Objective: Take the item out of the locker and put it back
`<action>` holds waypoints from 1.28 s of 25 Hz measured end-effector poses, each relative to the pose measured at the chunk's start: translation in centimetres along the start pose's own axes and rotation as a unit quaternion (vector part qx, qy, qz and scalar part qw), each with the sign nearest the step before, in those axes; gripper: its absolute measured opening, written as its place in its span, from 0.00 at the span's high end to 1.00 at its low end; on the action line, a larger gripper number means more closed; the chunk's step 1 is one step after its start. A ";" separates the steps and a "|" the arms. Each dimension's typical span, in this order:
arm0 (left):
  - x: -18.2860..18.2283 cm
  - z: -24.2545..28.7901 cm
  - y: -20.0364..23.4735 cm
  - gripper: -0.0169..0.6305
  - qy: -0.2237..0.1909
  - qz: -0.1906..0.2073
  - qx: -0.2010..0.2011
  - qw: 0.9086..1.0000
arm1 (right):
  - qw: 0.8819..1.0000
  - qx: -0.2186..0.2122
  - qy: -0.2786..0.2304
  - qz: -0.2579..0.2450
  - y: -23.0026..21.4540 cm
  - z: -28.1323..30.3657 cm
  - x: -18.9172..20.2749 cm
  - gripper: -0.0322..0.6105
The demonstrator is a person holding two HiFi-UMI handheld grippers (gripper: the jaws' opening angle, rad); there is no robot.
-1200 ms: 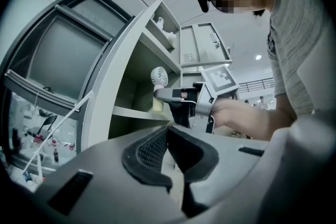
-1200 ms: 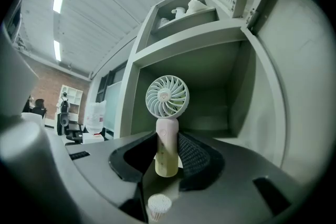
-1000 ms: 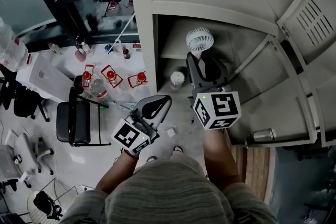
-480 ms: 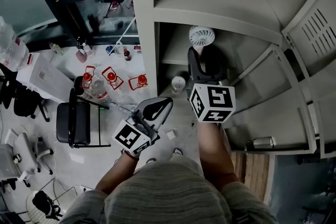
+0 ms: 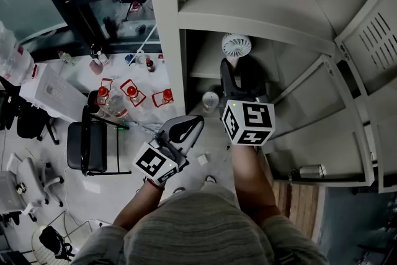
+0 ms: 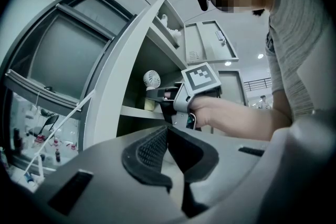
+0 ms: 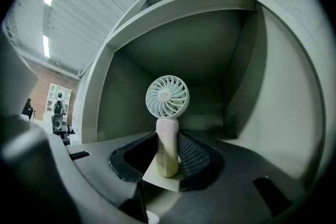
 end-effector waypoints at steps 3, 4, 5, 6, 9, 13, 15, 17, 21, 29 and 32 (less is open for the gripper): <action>0.0 0.0 -0.1 0.96 0.001 -0.003 0.001 1.000 | 1.000 0.000 -0.002 -0.002 0.0 0.0 0.1 0.73; -0.1 0.0 -0.1 0.96 0.000 -0.003 0.001 1.000 | 1.000 -0.001 -0.003 -0.003 0.0 0.0 0.1 0.73; -0.1 0.0 -0.1 0.96 -0.001 -0.003 0.000 1.000 | 1.000 -0.001 -0.003 -0.005 0.0 0.0 0.1 0.73; 0.0 0.0 -0.1 0.96 0.000 -0.002 0.000 1.000 | 1.000 -0.002 -0.003 -0.006 0.0 0.0 0.1 0.73; 0.0 0.0 -0.1 0.96 -0.001 0.000 0.000 1.000 | 1.000 -0.001 -0.005 -0.009 0.0 -0.1 0.2 0.73; 0.0 0.1 -0.1 0.96 -0.001 0.001 0.000 1.000 | 1.000 -0.001 -0.009 -0.012 0.0 -0.1 0.3 0.73; 0.0 0.1 -0.2 0.96 -0.002 0.000 -0.001 1.000 | 1.000 -0.003 -0.013 -0.013 0.0 -0.1 0.3 0.73; 0.0 0.2 -0.2 0.96 -0.003 0.001 -0.001 1.000 | 1.000 -0.004 -0.017 -0.013 0.0 0.0 0.3 0.73; 0.0 0.3 -0.2 0.96 -0.002 0.002 -0.001 1.000 | 1.000 -0.001 -0.022 -0.015 -0.2 0.1 0.3 0.73; 0.0 0.5 -0.2 0.96 -0.003 0.001 -0.002 1.000 | 0.999 0.001 -0.020 -0.025 -0.3 0.2 0.3 0.73; 0.2 0.5 -0.3 0.96 0.001 0.003 -0.002 1.000 | 0.999 -0.001 -0.012 -0.034 -0.2 0.3 0.5 0.73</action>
Point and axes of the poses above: the fingertips, and each gripper's own axes: z forward along the fingers, y to its left, x out of its underside, the point moved 3 cm from there along -z, backward along the fingers, and after that the axes turned 15 degrees about -x, right-handed, at the moved point
